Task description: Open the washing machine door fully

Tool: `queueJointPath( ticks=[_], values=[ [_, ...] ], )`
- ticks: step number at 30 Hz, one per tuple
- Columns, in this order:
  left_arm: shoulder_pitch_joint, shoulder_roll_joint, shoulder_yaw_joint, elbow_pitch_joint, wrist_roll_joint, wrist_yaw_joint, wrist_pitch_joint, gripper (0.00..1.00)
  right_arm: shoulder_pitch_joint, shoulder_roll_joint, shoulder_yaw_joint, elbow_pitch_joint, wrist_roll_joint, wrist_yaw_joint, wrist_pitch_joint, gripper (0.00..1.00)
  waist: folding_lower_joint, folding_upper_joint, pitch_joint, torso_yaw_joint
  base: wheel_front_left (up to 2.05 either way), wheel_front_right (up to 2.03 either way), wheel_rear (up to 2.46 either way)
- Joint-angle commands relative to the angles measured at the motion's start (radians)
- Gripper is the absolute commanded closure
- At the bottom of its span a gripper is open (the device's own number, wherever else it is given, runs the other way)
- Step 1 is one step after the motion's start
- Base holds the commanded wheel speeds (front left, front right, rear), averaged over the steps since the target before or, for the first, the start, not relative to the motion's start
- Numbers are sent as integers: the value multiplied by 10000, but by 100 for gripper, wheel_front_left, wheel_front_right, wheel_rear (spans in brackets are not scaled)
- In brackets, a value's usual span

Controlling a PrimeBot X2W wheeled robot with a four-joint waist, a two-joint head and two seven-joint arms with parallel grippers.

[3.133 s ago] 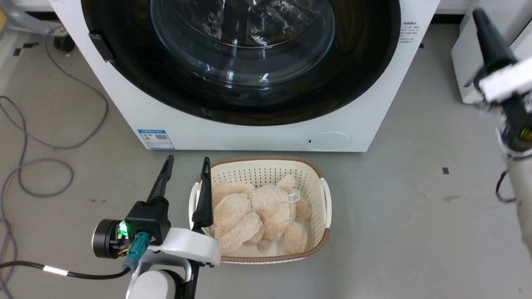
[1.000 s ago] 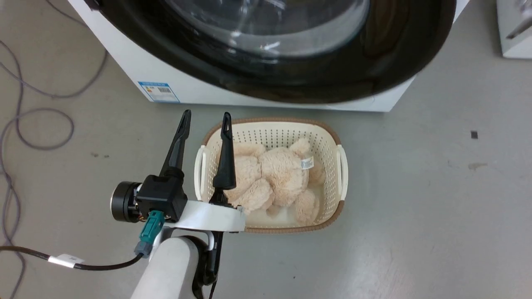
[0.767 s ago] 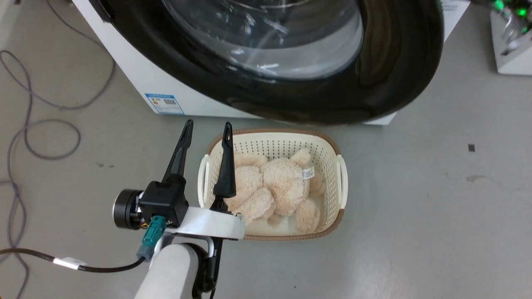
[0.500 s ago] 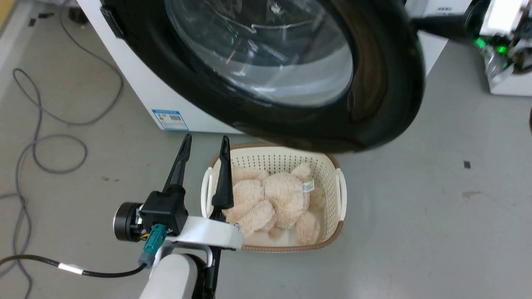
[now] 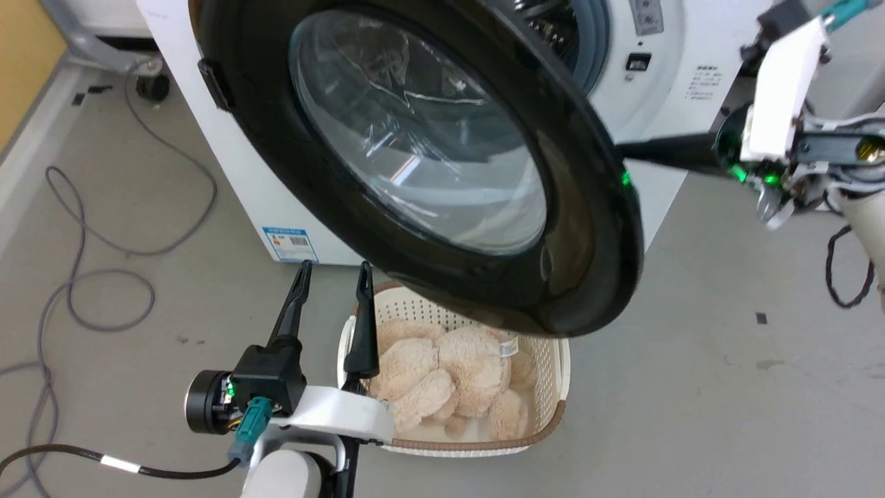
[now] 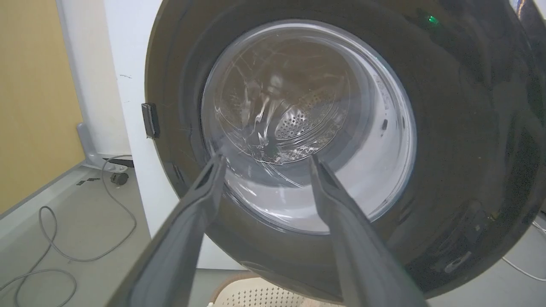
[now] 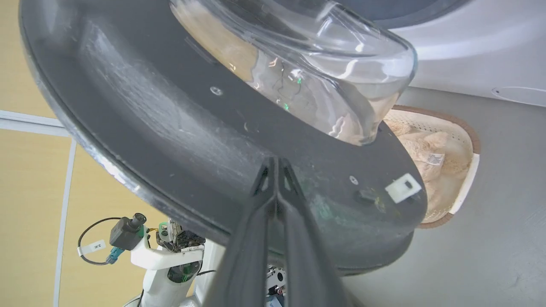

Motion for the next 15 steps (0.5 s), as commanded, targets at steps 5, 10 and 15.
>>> queueJointPath(
  ticks=[5, 10, 15],
  values=[
    [302, 39, 55, 126, -20, -91, -55, 0, 829, 38, 143, -467, 353, 10, 314, 100, 1, -1, -388, -15, 0, 0, 0],
    [524, 39, 117, 211, -15, -148, -55, 0, 1410, 36, 307, -957, 673, 10, 565, 100, 1, -1, -721, 17, 0, 0, 0],
    [675, 39, 205, 276, 24, -207, -55, 0, 1844, 33, 510, -1522, 891, 10, 701, 100, 1, -1, -897, 34, 0, 0, 0]
  ],
)
